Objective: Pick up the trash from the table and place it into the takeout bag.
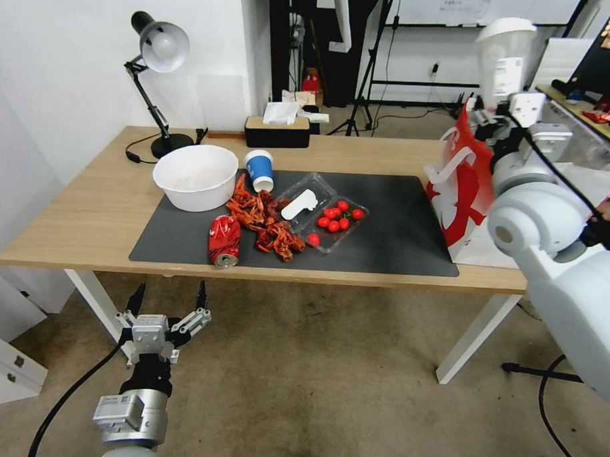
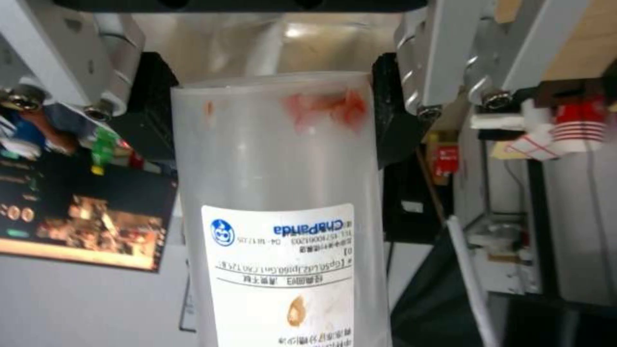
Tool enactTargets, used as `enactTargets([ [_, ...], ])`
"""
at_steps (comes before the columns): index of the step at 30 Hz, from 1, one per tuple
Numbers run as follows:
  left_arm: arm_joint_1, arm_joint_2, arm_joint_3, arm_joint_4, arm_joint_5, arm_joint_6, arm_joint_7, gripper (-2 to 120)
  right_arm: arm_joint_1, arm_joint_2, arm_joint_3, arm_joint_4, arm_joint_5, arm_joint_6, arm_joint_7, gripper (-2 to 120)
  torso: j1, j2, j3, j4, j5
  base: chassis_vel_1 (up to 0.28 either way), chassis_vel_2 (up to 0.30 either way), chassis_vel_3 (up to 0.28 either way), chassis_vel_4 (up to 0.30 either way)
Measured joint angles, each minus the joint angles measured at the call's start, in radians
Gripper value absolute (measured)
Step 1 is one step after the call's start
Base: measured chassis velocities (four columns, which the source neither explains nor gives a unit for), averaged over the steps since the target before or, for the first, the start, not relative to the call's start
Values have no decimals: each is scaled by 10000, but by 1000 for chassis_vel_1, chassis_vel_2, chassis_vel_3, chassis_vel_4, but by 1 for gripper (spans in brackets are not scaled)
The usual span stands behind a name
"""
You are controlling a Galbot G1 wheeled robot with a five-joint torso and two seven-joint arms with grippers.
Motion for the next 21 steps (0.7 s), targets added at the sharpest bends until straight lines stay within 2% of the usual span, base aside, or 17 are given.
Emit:
enactTargets([
  [6, -11, 4, 5, -64, -9, 1, 7, 100, -424, -200, 487, -225, 286, -29, 87, 54, 1, 0, 0, -1, 1, 0, 0, 0, 0],
  [13, -14, 33, 12, -64, -12, 1, 14, 100, -686, -208, 612, -234, 453, -36, 200, 54, 1, 0, 0, 0, 1, 0, 0, 0, 0],
  [16, 10, 57, -5, -64, -26, 2, 28, 100, -779, -213, 639, -206, 485, -54, 226, 68, 1, 0, 0, 0, 0, 0, 0, 0, 0],
  [17, 10, 57, -5, -64, -26, 2, 28, 100, -779, -213, 639, -206, 485, -54, 226, 68, 1, 0, 0, 0, 0, 0, 0, 0, 0],
  [20, 11, 65, -7, -66, -27, 2, 39, 100, -805, -249, 639, -160, 486, -57, 200, 82, 0, 0, 0, 0, -1, 0, 0, 0, 0],
  [21, 11, 65, -7, -66, -27, 2, 39, 100, -805, -249, 639, -160, 486, -57, 200, 82, 0, 0, 0, 0, -1, 0, 0, 0, 0],
])
